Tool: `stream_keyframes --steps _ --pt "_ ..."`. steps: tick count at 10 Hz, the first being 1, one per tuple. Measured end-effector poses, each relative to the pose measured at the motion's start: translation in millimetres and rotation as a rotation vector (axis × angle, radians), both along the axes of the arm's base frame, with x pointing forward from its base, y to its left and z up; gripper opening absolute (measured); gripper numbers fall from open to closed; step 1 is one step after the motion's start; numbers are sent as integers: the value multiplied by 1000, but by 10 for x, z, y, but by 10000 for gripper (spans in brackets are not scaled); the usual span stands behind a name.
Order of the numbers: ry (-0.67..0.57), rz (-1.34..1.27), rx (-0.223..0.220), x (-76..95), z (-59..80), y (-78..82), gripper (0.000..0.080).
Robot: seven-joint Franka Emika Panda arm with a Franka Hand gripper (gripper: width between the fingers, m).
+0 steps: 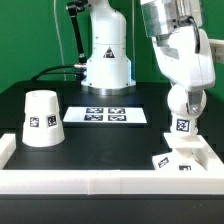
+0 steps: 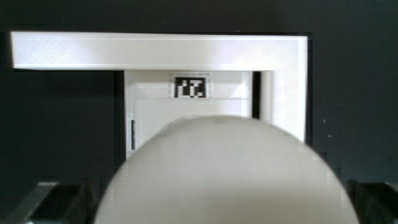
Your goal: Assemble lamp
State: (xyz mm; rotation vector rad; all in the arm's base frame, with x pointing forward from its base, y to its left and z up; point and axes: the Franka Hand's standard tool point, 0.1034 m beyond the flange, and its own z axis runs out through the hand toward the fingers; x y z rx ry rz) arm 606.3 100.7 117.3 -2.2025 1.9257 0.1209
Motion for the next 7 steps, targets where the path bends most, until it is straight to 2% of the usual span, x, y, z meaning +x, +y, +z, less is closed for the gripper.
stream_keyframes --steps 2,5,7 --pt "-6 152 -23 -23 56 18 699" --pt "-83 565 -94 -12 103 -4 699" --pt "-113 725 -104 -11 100 -12 699"
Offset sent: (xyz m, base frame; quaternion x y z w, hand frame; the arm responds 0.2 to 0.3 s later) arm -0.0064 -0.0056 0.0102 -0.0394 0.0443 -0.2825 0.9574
